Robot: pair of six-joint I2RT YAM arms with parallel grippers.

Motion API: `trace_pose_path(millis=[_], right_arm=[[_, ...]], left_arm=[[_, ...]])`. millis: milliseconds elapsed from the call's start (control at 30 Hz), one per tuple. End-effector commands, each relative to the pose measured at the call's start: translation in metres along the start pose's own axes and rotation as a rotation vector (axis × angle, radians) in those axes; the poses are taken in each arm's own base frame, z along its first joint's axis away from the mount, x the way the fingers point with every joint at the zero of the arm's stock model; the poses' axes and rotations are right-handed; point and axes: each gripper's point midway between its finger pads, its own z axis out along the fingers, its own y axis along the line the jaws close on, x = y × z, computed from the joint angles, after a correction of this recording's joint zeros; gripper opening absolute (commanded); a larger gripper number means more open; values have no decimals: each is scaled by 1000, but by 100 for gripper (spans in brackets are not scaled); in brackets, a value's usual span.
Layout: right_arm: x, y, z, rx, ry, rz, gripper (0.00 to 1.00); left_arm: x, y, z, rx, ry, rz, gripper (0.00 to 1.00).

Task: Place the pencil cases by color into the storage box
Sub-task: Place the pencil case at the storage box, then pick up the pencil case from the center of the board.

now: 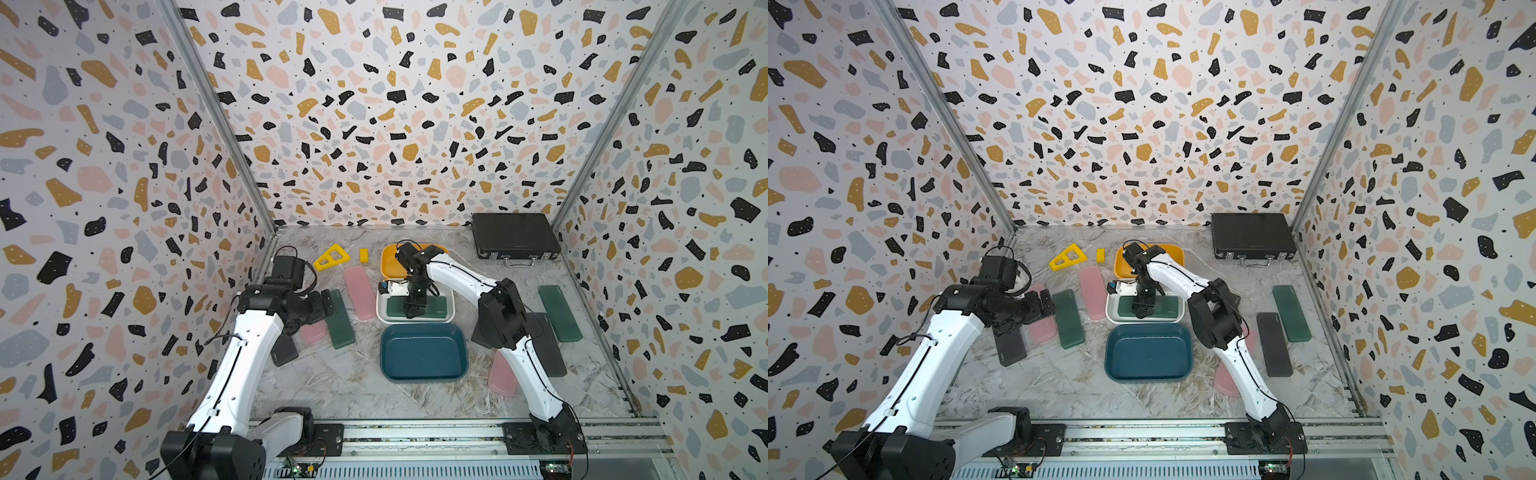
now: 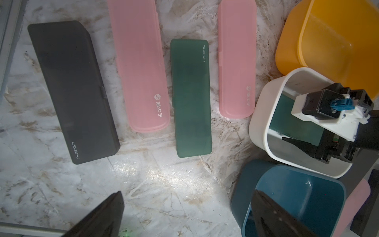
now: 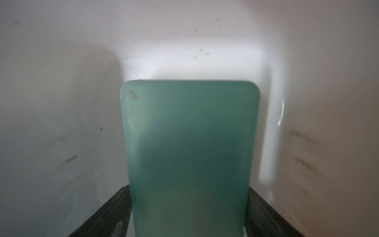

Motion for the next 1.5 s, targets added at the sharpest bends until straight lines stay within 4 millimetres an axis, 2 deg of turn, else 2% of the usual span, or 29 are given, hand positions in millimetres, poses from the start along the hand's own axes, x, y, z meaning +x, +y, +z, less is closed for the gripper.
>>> trace_pose_path(millis=[0, 267, 433, 600, 767, 933, 1167, 1467], right_arm=[[-8, 8, -27, 12, -34, 5, 87], [-12, 10, -61, 70, -68, 22, 91], [-19, 12, -90, 123, -121, 34, 92], [-18, 10, -120, 203, -151, 73, 92], [-4, 10, -139, 287, -133, 159, 93], [11, 26, -153, 316, -159, 270, 93], [30, 51, -163, 327, -239, 449, 94], [48, 77, -161, 316, -312, 570, 100]], left_arm=[[5, 6, -5, -26, 9, 9, 100], [11, 10, -4, -50, 53, -2, 100], [6, 2, -1, -30, 82, -8, 100], [-13, -11, 1, -7, 87, -24, 100], [-36, -30, 9, -6, 100, -19, 100], [-55, -47, 31, -38, 135, -2, 99], [-78, -71, 72, -127, 203, 37, 99], [-106, -92, 113, -204, 225, 30, 100]])
